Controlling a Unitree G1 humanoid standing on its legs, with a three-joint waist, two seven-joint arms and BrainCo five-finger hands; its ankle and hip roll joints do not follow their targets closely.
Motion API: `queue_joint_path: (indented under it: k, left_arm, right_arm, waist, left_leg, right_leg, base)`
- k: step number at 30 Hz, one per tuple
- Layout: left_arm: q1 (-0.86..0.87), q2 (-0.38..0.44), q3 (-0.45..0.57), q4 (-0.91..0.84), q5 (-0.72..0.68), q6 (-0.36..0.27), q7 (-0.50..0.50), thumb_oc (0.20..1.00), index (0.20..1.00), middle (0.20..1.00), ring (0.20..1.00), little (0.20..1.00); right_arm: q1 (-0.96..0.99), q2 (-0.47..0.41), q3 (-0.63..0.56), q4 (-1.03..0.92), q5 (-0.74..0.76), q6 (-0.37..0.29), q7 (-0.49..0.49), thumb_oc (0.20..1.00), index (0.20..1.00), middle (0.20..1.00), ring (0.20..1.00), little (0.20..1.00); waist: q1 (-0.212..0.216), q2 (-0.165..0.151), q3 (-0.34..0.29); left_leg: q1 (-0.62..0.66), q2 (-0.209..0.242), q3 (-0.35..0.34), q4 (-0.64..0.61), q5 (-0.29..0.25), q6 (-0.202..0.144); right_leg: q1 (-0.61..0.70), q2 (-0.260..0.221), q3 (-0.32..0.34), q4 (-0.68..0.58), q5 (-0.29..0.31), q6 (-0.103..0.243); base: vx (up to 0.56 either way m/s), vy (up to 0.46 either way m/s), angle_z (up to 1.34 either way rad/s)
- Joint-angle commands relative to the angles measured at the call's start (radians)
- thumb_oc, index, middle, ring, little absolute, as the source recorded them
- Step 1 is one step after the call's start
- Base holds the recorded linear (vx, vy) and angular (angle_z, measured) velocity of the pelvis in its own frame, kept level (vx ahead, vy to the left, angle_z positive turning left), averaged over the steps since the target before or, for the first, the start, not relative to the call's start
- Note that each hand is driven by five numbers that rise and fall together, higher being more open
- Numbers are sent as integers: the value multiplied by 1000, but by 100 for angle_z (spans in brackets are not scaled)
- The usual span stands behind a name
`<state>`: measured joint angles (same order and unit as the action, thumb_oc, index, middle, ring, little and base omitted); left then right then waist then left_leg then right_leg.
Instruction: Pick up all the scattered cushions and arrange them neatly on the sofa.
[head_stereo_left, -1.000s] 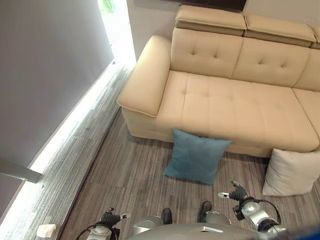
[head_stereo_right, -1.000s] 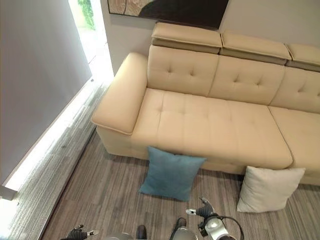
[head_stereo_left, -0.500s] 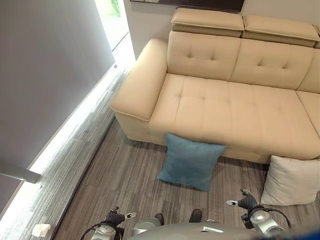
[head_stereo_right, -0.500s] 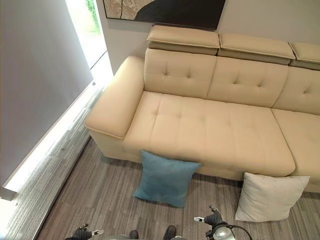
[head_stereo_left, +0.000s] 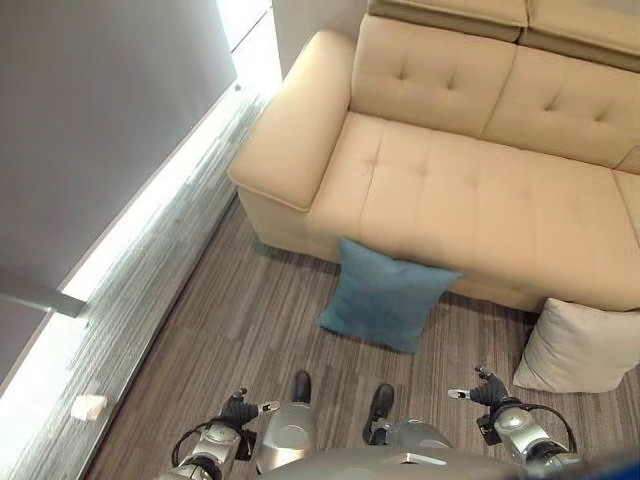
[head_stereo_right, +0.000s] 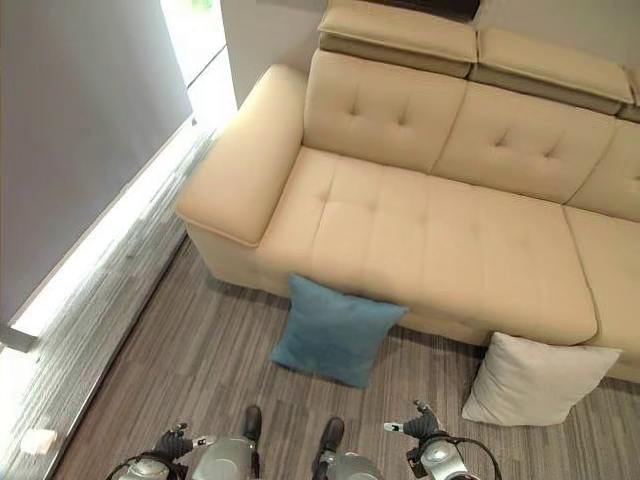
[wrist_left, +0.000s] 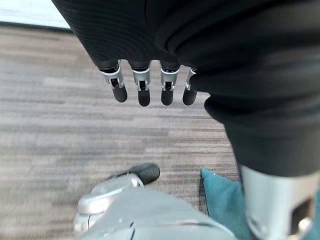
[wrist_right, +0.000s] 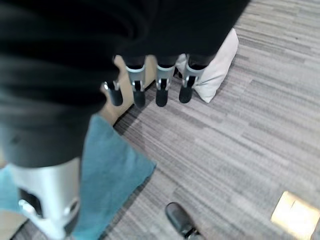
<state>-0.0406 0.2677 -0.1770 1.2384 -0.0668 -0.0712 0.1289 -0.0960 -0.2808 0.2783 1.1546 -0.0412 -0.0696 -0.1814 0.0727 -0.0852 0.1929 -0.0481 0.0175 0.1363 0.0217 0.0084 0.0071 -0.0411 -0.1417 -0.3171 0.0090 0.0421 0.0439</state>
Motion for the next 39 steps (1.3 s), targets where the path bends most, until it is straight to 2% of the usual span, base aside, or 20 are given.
queue_joint_path:
  k: [1, 2, 3, 4, 5, 6, 7, 8, 13, 18, 20, 22, 23, 25, 27, 30, 32, 34, 35, 39]
  left_arm:
    - [5, 40, 5, -12, 6, -5, 3, 1000, 1000, 1000, 1000, 1000]
    - [7, 44, 10, -14, 5, -5, 2, 1000, 1000, 1000, 1000, 1000]
    - [14, 56, 22, -14, 1, -5, 5, 1000, 1000, 1000, 1000, 1000]
    - [17, 59, 26, -15, -1, -4, 6, 1000, 1000, 1000, 1000, 1000]
    - [19, 63, 34, -16, -7, -3, 8, 1000, 1000, 1000, 1000, 1000]
    - [18, 63, 34, -17, -7, -3, 7, 1000, 1000, 1000, 1000, 1000]
    - [17, 62, 34, -16, -7, -3, 6, 1000, 1000, 1000, 1000, 1000]
    - [11, 59, 30, -13, -3, -5, 6, 1000, 1000, 1000, 1000, 1000]
    - [-7, 51, 13, -26, 4, -13, 7, 1000, 1000, 1000, 1000, 1000]
    - [-14, 44, 2, -34, 6, -16, 5, 1000, 1000, 1000, 1000, 1000]
    - [-16, 42, -6, -31, 10, -19, 3, 1000, 1000, 1000, 1000, 1000]
    - [-22, 41, -9, -41, 9, -20, 4, 1000, 1000, 1000, 1000, 1000]
    - [-33, 35, -13, -51, 3, -22, 9, 1000, 1000, 1000, 1000, 1000]
    - [-38, 32, -14, -53, -5, -22, 8, 1000, 1000, 1000, 1000, 1000]
    - [-48, 29, -20, -68, -28, -22, 5, 1000, 1000, 1000, 1000, 1000]
    - [-42, 23, -28, -75, -37, -20, 0, 1000, 1000, 1000, 1000, 1000]
    - [-40, 22, -27, -74, -37, -20, -1, 1000, 1000, 1000, 1000, 1000]
    - [-30, 24, -19, -68, -35, -17, -2, 1000, 1000, 1000, 1000, 1000]
    - [-21, 30, -6, -56, -39, -15, -1, 1000, 1000, 1000, 1000, 1000]
    - [-16, 42, 10, -57, -44, -15, 3, 1000, 1000, 1000, 1000, 1000]
  right_arm:
    - [-26, -31, -3, -41, 22, -11, -12, 1000, 1000, 1000, 1000, 1000]
    - [-26, -32, -6, -40, 19, -9, -11, 1000, 1000, 1000, 1000, 1000]
    - [-24, -31, -3, -39, 15, -5, -7, 1000, 1000, 1000, 1000, 1000]
    - [-24, -31, -4, -40, 13, -3, -6, 1000, 1000, 1000, 1000, 1000]
    - [-32, -39, -1, -48, 13, -2, -9, 1000, 1000, 1000, 1000, 1000]
    - [-33, -40, -1, -49, 14, -2, -9, 1000, 1000, 1000, 1000, 1000]
    - [-37, -43, 1, -53, 13, -1, -8, 1000, 1000, 1000, 1000, 1000]
    - [-43, -49, 0, -62, 13, 1, -9, 1000, 1000, 1000, 1000, 1000]
    - [-39, -63, -2, -74, 12, -1, -9, 1000, 1000, 1000, 1000, 1000]
    - [-34, -66, 3, -74, 16, -14, -10, 1000, 1000, 1000, 1000, 1000]
    - [-29, -70, -2, -90, 25, -23, -12, 1000, 1000, 1000, 1000, 1000]
    - [-22, -75, -7, -111, 35, -31, -15, 1000, 1000, 1000, 1000, 1000]
    - [-24, -85, -9, -115, 45, -40, -22, 1000, 1000, 1000, 1000, 1000]
    - [-25, -88, -10, -118, 50, -39, -22, 1000, 1000, 1000, 1000, 1000]
    - [-30, -93, -7, -105, 60, -35, -23, 1000, 1000, 1000, 1000, 1000]
    - [-23, -95, -14, -90, 59, -33, -22, 1000, 1000, 1000, 1000, 1000]
    - [-23, -95, -16, -89, 57, -31, -23, 1000, 1000, 1000, 1000, 1000]
    - [-23, -85, -16, -88, 49, -27, -21, 1000, 1000, 1000, 1000, 1000]
    - [-27, -75, -10, -88, 44, -22, -19, 1000, 1000, 1000, 1000, 1000]
    - [-32, -70, -14, -101, 47, -21, -22, 1000, 1000, 1000, 1000, 1000]
  waist:
    - [27, 11, -11]
    - [29, 16, -10]
    - [28, 27, -2]
    - [28, 32, 0]
    - [24, 41, 2]
    - [24, 42, 4]
    - [23, 45, 6]
    - [12, 42, 11]
    - [-12, 33, 22]
    - [-26, 25, 4]
    - [-35, 22, 0]
    - [-43, 17, 2]
    - [-44, 12, 23]
    - [-43, 11, 29]
    - [-37, 10, 36]
    - [-38, 20, 26]
    - [-39, 22, 22]
    - [-39, 26, 15]
    - [-33, 22, 16]
    - [-28, 19, 22]
  left_leg:
    - [-66, 21, -39, 84, -44, -25]
    - [-56, 14, -33, 87, -58, -11]
    - [-12, -9, -20, 89, -87, 19]
    - [9, -13, -14, 83, -96, 25]
    - [55, -20, -12, 74, -132, 27]
    - [46, -18, -5, 75, -117, 30]
    - [64, -17, -12, 75, -142, 25]
    - [70, -20, -7, 77, -136, 25]
    - [86, -25, -33, 95, -155, 8]
    - [83, 5, -50, 89, -142, -28]
    - [78, 30, -53, 98, -136, -55]
    - [43, 55, -46, 158, -115, -83]
    - [-17, 81, -42, 282, -80, -99]
    - [-35, 87, -46, 315, -74, -100]
    - [-80, 73, -80, 294, -83, -88]
    - [-84, 66, -77, 191, -74, -85]
    - [-77, 60, -77, 173, -71, -83]
    - [-44, 43, -69, 130, -79, -68]
    - [-18, 31, -54, 117, -95, -47]
    - [-17, 22, -45, 129, -111, -31]
  right_leg:
    - [71, -34, -2, 194, -122, 95]
    - [58, -53, -9, 240, -114, 101]
    - [26, -89, -14, 353, -70, 108]
    - [6, -102, -15, 384, -51, 111]
    - [-26, -124, -39, 347, -51, 112]
    - [-28, -123, -49, 337, -36, 100]
    - [-29, -123, -48, 316, -59, 109]
    - [-58, -124, -57, 239, -27, 103]
    - [-67, -97, -29, 162, -12, 112]
    - [-37, -58, -42, 131, -36, 91]
    - [-18, -36, -51, 111, -56, 74]
    - [4, -17, -60, 79, -68, 58]
    - [30, 2, -63, 53, -71, 37]
    - [37, 9, -61, 45, -76, 29]
    - [48, 19, -51, 35, -92, 21]
    - [48, 23, -31, 46, -106, 34]
    - [43, 21, -28, 50, -104, 37]
    - [34, 8, -14, 72, -94, 52]
    - [21, -8, 8, 99, -90, 64]
    - [-1, -25, 23, 130, -89, 72]
  base:
    - [127, 229, -35]
    - [221, 339, -55]
    - [231, 303, -68]
    - [397, 259, -56]
    - [210, 87, -29]
    - [256, 29, -34]
    - [87, -47, -40]
    - [188, -67, -36]
    - [122, -104, 3]
    - [98, -181, 18]
    - [78, -220, 3]
    - [37, -244, 23]
    - [-2, -189, 37]
    - [1, -125, 30]
    - [55, -61, -7]
    - [94, 80, -16]
    - [75, 138, -31]
    - [126, 240, -37]
    - [98, 212, -44]
    - [33, 100, -32]
